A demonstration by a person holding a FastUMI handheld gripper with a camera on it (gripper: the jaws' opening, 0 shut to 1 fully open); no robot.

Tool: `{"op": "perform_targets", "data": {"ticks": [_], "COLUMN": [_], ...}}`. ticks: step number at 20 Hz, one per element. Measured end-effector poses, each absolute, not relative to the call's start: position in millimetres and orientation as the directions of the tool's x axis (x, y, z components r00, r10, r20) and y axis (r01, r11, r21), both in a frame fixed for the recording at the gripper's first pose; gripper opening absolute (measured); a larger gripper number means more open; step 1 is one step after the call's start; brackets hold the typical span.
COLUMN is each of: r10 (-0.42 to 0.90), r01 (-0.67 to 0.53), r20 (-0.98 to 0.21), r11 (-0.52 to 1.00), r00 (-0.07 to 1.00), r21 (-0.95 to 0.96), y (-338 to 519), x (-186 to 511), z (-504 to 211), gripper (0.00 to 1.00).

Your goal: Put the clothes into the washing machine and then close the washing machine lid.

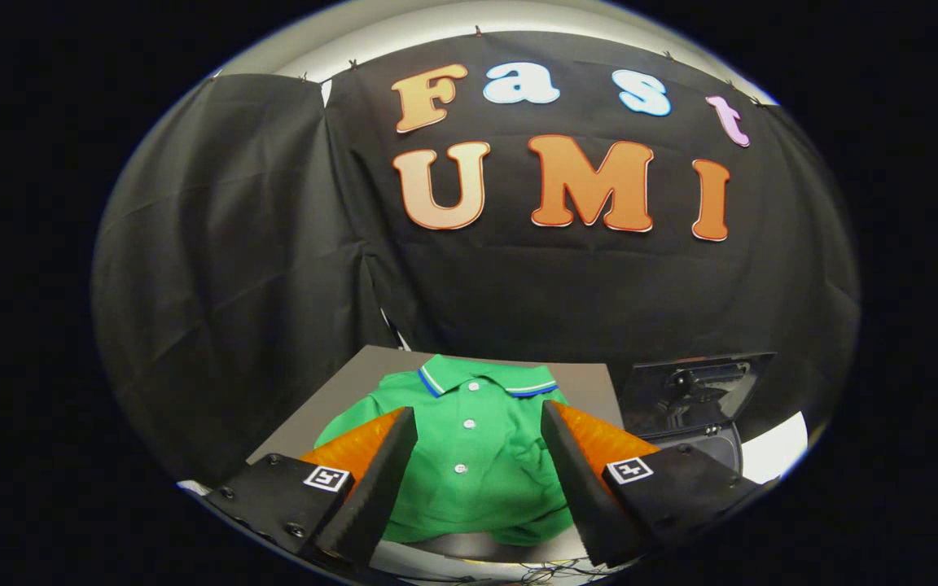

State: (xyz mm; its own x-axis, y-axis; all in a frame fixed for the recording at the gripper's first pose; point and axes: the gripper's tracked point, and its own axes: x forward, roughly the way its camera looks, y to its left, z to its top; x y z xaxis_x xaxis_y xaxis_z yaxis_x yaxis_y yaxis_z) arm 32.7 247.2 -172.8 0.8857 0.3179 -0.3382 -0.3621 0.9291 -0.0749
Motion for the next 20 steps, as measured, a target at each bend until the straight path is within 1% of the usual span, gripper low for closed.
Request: {"op": "perform_targets", "data": {"ticks": [4, 10, 11, 16, 20], "r10": [0.339, 0.259, 0.248, 0.205, 0.209], "r01": [-0.391, -0.342, -0.332, -0.303, -0.334], "r20": [-0.408, -0.444, -0.444, -0.501, -0.476], "r11": [0.919, 0.933, 0.936, 0.945, 0.922], "r00": [0.848, 0.858, 0.861, 0.841, 0.855], "r21": [-0.048, -0.116, -0.121, -0.123, -0.194], "y": [274, 270, 267, 265, 267], "x": [39, 55, 59, 72, 71], "z": [-200, -225, -227, -258, -257], "gripper": [0.99, 0.99, 0.98, 0.99, 0.99]}}
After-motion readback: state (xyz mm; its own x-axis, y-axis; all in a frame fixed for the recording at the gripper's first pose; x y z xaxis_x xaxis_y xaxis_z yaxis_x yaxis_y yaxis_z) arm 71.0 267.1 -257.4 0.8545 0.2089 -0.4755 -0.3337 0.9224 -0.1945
